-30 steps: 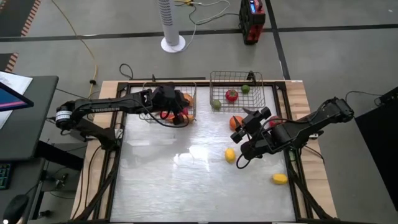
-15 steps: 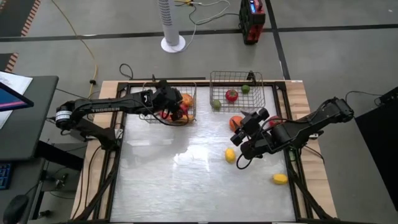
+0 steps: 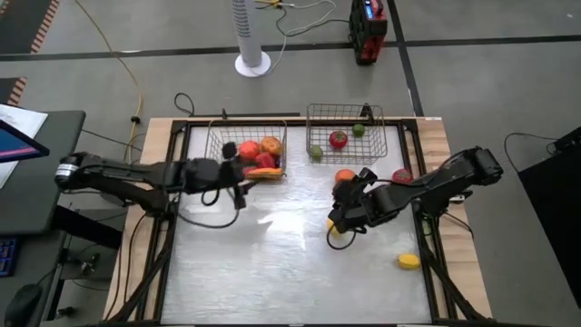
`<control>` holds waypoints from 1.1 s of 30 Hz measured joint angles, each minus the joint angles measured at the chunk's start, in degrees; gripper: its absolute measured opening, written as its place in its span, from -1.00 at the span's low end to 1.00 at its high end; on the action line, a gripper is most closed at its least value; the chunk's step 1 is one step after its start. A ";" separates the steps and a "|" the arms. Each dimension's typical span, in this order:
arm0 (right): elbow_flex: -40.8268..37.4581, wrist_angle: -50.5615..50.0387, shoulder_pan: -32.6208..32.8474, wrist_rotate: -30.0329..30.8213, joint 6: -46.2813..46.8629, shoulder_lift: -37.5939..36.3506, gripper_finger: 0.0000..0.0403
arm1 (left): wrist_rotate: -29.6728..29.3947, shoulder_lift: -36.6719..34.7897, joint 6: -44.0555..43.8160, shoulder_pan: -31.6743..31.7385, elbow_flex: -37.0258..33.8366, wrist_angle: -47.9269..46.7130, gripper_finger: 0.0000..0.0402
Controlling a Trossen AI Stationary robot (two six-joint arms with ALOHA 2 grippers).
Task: Sort produce into baskets
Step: Put the top left yellow lemon into the right gold wire basket
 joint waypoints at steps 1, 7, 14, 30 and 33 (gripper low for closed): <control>0.00 -1.16 -1.12 -1.09 -0.01 0.68 0.32 | 0.48 -1.49 -0.86 -0.73 -2.44 1.99 -0.01; -0.18 -6.54 -7.65 -7.46 1.80 3.59 0.32 | 0.54 -8.92 -5.67 -3.70 -12.26 5.90 -0.01; -7.36 10.08 -5.31 -15.15 2.07 -0.57 0.32 | 0.94 -16.51 -8.72 -5.32 -13.88 1.93 -0.01; -10.01 16.76 -3.89 -36.32 6.94 -0.72 0.96 | 1.00 -19.84 -10.36 -5.96 -13.93 -0.99 -0.01; -10.03 17.26 -3.54 -36.29 7.42 1.68 0.93 | 0.96 -19.00 -10.34 -5.96 -13.91 -1.07 -0.01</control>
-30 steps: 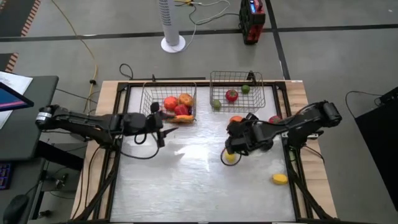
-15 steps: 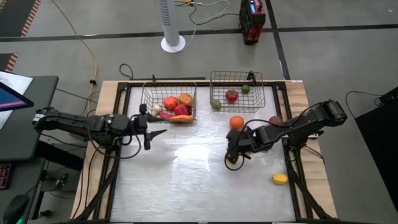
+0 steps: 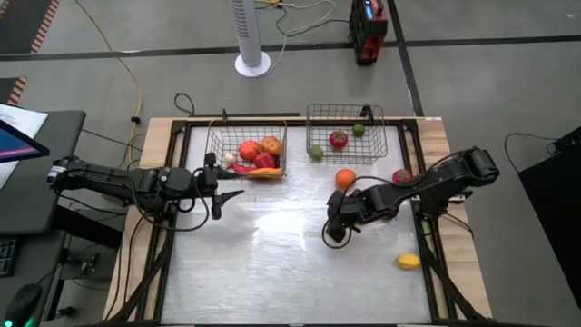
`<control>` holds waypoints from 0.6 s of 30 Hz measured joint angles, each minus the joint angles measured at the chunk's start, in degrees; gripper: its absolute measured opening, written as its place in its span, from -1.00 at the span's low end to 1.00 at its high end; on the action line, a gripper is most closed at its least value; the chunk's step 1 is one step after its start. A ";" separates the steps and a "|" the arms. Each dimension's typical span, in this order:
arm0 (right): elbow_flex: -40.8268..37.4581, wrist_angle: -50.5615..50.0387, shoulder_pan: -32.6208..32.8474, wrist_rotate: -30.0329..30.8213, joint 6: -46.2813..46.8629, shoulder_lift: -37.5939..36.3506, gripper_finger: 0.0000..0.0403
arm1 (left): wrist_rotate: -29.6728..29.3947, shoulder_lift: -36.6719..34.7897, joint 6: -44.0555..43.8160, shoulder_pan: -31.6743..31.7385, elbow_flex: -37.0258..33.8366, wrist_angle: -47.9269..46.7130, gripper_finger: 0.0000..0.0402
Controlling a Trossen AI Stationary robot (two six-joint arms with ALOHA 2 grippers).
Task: Sort produce into baskets
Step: Put the top left yellow lemon into the right gold wire basket
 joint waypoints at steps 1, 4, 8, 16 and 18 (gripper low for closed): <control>0.00 0.69 0.30 0.12 0.09 0.81 0.91 | 0.01 0.13 -0.01 0.02 -0.01 -0.52 -0.01; 0.00 2.72 1.59 1.16 0.33 3.11 0.89 | -0.02 0.57 -0.02 0.02 0.00 -0.84 -0.01; 0.02 2.45 3.06 2.74 2.44 6.54 0.90 | -0.03 0.57 -0.32 0.02 -0.02 -1.63 -0.01; 0.02 1.11 4.40 2.94 3.07 11.00 0.81 | -1.00 0.59 -0.44 0.02 -0.02 -1.97 -0.01; 0.02 1.22 4.30 2.97 2.63 10.90 0.72 | -1.61 0.57 -0.43 0.02 -0.02 -1.97 -0.01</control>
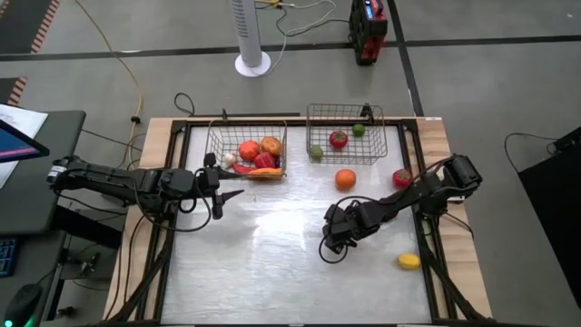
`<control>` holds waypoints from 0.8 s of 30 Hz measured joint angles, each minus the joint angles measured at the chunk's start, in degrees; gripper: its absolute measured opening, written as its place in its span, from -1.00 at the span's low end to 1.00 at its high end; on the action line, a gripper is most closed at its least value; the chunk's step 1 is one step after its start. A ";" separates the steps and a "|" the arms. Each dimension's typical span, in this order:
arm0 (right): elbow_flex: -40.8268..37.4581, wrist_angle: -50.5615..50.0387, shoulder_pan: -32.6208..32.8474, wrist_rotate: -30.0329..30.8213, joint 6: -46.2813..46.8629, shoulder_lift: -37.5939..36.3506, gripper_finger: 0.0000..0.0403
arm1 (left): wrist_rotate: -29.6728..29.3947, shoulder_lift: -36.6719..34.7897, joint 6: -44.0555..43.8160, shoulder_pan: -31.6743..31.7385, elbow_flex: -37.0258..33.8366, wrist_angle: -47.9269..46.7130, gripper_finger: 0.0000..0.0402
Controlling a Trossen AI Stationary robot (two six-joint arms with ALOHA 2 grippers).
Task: Sort produce into baskets
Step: Put the top left yellow lemon into the right gold wire basket
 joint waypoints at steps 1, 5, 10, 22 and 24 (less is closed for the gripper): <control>0.00 -0.01 -0.05 0.07 -0.11 -0.19 0.66 | -0.10 0.00 0.02 0.00 0.00 -0.03 -0.01; 0.00 0.07 -0.42 0.17 -1.55 -1.25 0.40 | -0.31 0.00 0.41 0.00 0.00 -0.22 -0.01; 0.00 -0.13 -1.93 0.15 -3.52 -3.23 0.24 | -0.39 -0.05 0.80 0.00 0.00 -0.86 -0.01; 7.31 -9.97 -15.26 16.42 -17.20 -17.57 0.28 | -2.04 -3.61 -0.09 0.02 1.31 -4.95 -0.01; 7.91 -8.53 -18.88 20.28 -20.66 -19.65 0.29 | -2.04 -3.57 -0.29 0.02 1.33 -5.24 -0.01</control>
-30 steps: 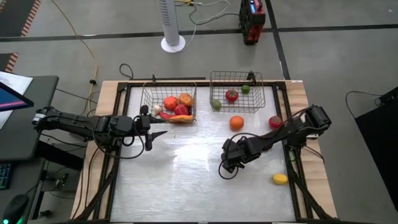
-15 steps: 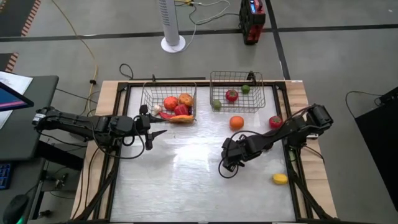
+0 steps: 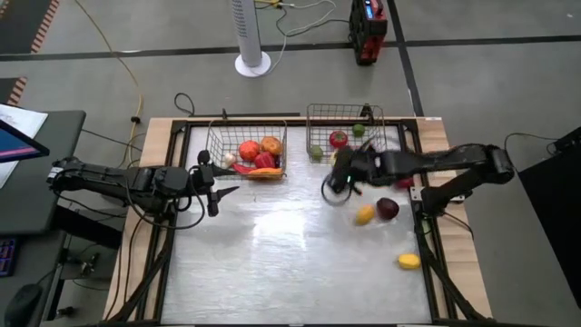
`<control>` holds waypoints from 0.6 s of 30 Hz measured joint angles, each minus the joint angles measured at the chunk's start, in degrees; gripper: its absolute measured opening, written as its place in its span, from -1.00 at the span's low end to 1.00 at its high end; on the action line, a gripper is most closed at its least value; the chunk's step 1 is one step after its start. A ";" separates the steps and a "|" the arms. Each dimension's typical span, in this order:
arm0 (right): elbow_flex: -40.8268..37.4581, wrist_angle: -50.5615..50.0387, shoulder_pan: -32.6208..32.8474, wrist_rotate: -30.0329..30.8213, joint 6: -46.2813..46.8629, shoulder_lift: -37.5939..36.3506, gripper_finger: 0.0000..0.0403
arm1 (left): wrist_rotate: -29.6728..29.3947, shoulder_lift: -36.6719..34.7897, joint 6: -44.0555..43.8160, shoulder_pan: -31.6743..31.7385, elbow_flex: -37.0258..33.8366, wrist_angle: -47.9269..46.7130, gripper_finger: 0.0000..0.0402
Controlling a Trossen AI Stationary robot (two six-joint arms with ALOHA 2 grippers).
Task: Sort produce into baskets
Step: Put the top left yellow lemon into the right gold wire basket, then put the orange into the right gold wire basket
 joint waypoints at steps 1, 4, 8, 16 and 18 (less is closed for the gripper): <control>0.02 0.94 -1.96 2.21 -2.06 -0.83 0.29 | 0.07 0.04 -0.04 0.00 0.00 -0.23 -0.01; 0.02 3.92 -8.35 5.15 -10.81 -2.14 0.29 | 0.07 0.46 -0.13 0.00 0.00 -0.37 -0.01; 0.02 5.14 -17.21 -1.85 -16.03 -1.93 0.34 | 0.11 0.51 -0.15 0.00 0.00 -1.15 -0.01; 0.02 2.47 -25.63 -13.27 -16.94 -1.74 0.69 | 0.11 0.48 0.25 0.00 0.00 -1.90 -0.01; 0.01 1.75 -25.08 -13.05 -16.77 -2.38 0.74 | 0.11 0.48 0.26 0.00 0.00 -2.38 -0.01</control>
